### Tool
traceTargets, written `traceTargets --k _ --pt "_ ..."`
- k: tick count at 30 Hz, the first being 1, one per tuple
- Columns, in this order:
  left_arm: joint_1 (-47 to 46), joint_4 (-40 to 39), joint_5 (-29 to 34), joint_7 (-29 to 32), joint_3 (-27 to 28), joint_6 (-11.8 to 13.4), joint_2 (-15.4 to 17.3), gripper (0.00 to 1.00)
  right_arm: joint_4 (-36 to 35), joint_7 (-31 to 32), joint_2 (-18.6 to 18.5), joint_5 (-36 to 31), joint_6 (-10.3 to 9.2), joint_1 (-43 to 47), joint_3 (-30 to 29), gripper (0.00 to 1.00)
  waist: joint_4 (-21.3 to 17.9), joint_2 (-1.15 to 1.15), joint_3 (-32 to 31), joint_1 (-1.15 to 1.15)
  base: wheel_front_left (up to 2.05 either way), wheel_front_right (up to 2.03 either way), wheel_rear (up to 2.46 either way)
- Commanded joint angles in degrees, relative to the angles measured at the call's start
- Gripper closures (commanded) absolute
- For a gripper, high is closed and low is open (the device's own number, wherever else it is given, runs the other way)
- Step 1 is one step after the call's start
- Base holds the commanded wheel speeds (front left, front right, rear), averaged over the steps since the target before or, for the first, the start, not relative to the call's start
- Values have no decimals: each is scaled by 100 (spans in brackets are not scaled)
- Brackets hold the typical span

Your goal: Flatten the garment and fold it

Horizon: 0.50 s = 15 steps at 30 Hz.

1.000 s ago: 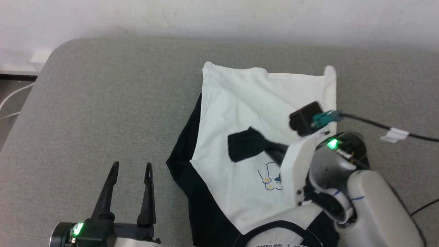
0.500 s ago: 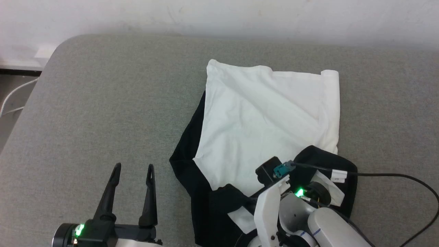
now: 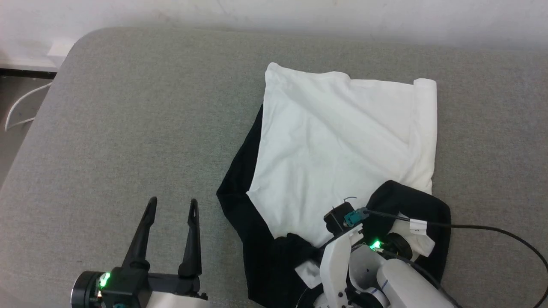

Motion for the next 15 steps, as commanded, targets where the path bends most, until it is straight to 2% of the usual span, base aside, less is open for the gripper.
traceTargets --k 1,2,3,4,5,6,10,12,15 --pt "-119 27 -17 -27 -16 -23 -14 0 303 -50 -61 -56 -61 -61 -34 100 17 0 12 0 0 0 0" --pt "-128 36 -20 -27 -22 -22 -15 0 413 -92 -56 -55 -61 -102 -23 100 21 0 10 0 0 0 0" --pt "-134 46 -23 -27 -27 -22 -16 0 511 -116 -52 -43 -61 -139 -8 86 24 0 5 0 0 0 0" --pt "-138 57 -26 -27 -32 -21 -17 0 560 -124 -50 -8 -61 -175 52 62 25 0 -6 0 0 0 0" --pt "-137 67 -30 -27 -35 -19 -18 0 578 -119 -49 28 -61 -213 121 3 22 0 -21 0 0 0 0" --pt "-130 76 -34 -27 -35 -18 -19 0 566 -95 -49 80 -61 -249 186 0 15 0 -40 0 0 0 0" --pt "-67 93 -44 -27 9 -3 -21 0 222 227 -47 293 -61 -404 505 0 -73 0 -139 0 0 0 0" --pt "-11 94 -44 -27 41 9 -22 0 -92 414 -68 366 -61 -478 513 0 -142 0 -212 0 0 0 0" --pt "67 92 -39 -27 63 5 -23 0 -738 671 -317 440 -61 -501 319 0 -234 0 -323 0 0 0 0"
